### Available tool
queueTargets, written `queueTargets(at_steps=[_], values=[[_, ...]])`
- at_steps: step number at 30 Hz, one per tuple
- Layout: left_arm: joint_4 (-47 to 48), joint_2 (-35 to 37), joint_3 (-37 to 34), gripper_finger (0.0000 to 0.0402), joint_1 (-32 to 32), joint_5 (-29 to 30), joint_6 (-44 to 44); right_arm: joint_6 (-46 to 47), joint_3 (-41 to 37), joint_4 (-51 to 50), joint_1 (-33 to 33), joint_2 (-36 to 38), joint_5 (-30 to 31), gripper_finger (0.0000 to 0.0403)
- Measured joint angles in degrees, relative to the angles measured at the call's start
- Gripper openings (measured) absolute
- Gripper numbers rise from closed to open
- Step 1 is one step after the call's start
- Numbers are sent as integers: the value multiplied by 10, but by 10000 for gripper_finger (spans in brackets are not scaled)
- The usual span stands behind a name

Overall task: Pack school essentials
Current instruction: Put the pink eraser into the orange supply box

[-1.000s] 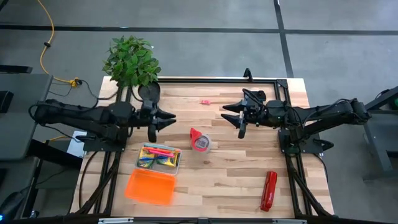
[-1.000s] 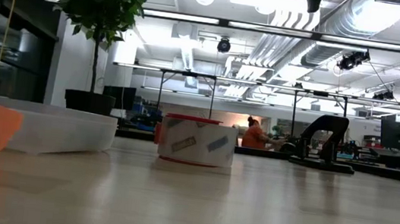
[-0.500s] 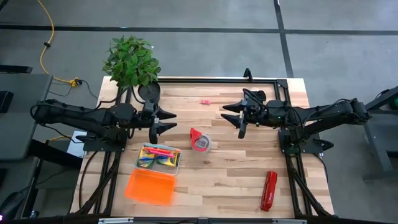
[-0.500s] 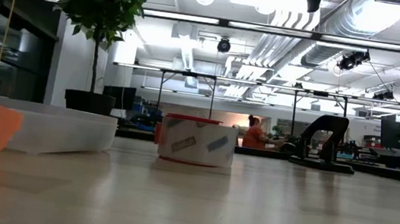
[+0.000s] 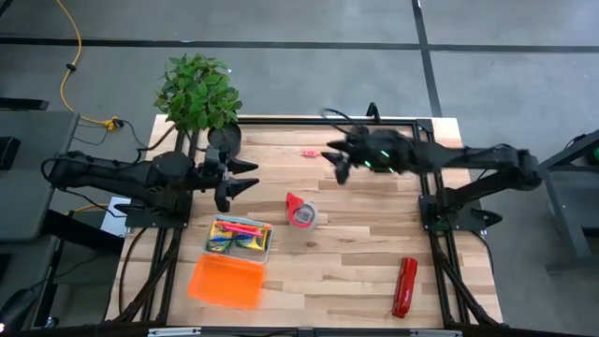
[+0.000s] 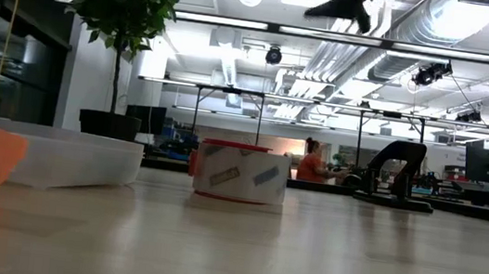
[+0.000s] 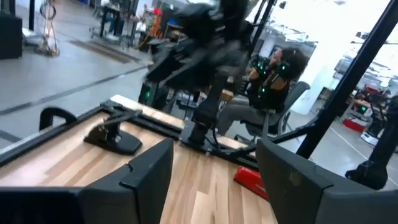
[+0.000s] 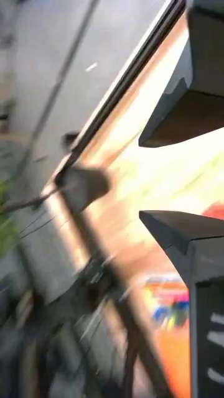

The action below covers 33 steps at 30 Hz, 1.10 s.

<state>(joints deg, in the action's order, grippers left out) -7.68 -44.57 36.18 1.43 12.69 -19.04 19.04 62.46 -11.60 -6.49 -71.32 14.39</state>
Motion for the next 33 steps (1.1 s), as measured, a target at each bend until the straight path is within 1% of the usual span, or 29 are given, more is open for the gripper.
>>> queueTargets(at_steps=[4,8,11,16,21,26,28,29,31,33], values=[[0,16,0,220,0,2,11,5,101,-129,-81,-107,-74,167],[0,24,0,220,0,8,17,11,171,-220,-144,-224,-144,167],[1,24,0,220,0,12,17,-14,210,-247,-174,-302,-149,167],[1,24,0,220,0,12,17,2,265,-259,-206,-409,-150,167],[1,24,0,220,0,12,17,4,320,-288,-217,-484,-165,167],[1,24,0,220,0,17,12,19,369,-311,-218,-529,-166,164],[1,24,0,220,0,17,12,19,383,-320,-218,-543,-166,150],[1,24,0,220,0,17,12,20,389,-323,-218,-549,-166,136],[1,24,0,220,0,20,12,31,396,-333,-218,-561,-167,92],[1,24,0,220,0,21,12,39,396,-337,-220,-570,-170,33]])
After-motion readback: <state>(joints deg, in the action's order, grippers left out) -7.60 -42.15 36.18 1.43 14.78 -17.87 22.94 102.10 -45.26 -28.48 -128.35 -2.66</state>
